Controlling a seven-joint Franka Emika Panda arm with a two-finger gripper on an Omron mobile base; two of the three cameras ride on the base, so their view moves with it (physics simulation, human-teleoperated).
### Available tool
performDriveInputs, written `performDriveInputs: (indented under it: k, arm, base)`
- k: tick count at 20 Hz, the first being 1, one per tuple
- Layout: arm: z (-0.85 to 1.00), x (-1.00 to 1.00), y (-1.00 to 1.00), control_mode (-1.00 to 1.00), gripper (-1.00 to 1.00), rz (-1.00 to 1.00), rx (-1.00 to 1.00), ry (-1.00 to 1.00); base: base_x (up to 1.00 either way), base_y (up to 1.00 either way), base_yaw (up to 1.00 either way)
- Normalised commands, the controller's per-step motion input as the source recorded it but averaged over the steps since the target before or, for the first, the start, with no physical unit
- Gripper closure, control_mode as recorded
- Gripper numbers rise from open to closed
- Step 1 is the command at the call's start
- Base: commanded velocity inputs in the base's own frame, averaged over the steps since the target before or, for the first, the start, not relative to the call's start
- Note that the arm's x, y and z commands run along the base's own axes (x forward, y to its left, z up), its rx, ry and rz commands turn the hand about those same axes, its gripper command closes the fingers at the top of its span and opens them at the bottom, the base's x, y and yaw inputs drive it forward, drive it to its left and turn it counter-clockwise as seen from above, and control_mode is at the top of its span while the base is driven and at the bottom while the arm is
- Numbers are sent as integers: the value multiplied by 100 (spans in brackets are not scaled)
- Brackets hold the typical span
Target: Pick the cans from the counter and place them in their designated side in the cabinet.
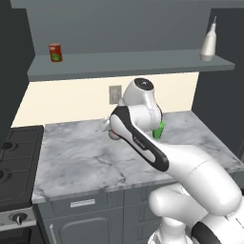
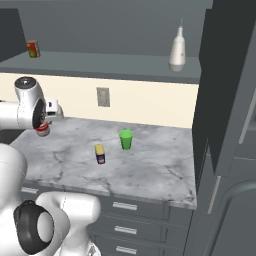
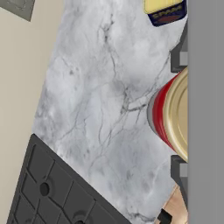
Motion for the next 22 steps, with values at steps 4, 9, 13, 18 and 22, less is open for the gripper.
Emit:
performDriveInputs:
  k: [4, 9, 13, 18, 22]
  arm:
    - [36, -22, -2, -100, 100, 0, 1, -9]
    - [39, -22, 0, -100, 100, 0, 1, -10]
    - [40, -21, -1, -100, 100, 0, 2, -10]
    - [41, -19, -1, -100, 100, 0, 2, -10]
    - [40, -14, -4, -100, 100, 1, 4, -9]
  base:
    - [0, 0, 0]
    - [0, 0, 0]
    - [0, 0, 0]
    - [0, 0, 0]
    - [0, 0, 0]
